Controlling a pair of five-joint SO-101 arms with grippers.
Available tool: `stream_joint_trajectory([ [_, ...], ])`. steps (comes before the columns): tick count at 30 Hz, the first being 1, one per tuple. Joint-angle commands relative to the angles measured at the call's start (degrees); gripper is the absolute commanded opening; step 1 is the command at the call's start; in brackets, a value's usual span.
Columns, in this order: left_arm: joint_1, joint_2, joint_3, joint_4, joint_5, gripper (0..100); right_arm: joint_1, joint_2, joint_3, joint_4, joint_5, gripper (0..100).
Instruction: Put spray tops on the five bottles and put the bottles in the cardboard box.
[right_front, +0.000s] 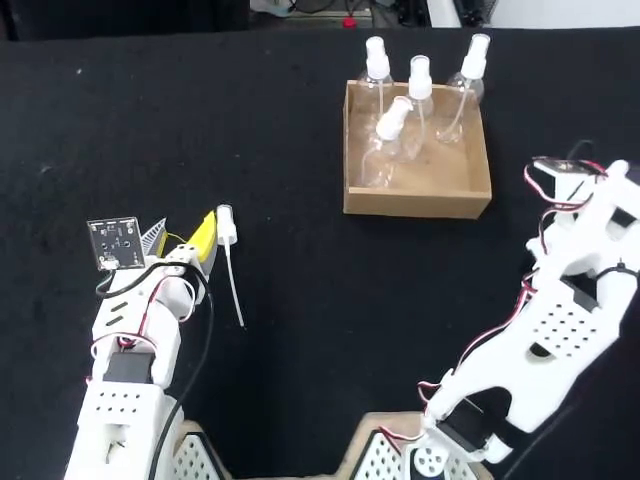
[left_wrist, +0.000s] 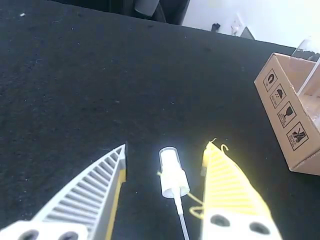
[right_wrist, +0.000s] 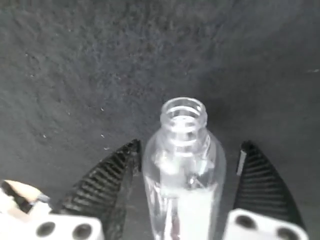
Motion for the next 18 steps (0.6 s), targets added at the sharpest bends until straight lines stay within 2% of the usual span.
stream_joint_trajectory([
  [1,0.7,-0.6,0.0,-1.1,-0.7,24,1.8,-0.5,-5.4,1.5,8.4,27.0],
  [3,0.6,-0.6,0.0,-1.1,-0.7,24,2.5,0.4,-5.9,1.4,14.1,23.8],
  [5,0.6,-0.6,0.0,-1.1,-0.7,24,3.4,1.5,-6.1,1.6,16.2,22.1],
  [15,0.7,-0.6,0.0,-1.2,-0.7,24,6.6,3.2,-6.6,1.7,15.9,22.1],
  [18,0.7,-0.6,0.0,-1.3,-0.7,24,6.8,3.2,-8.5,2.9,12.4,26.1],
])
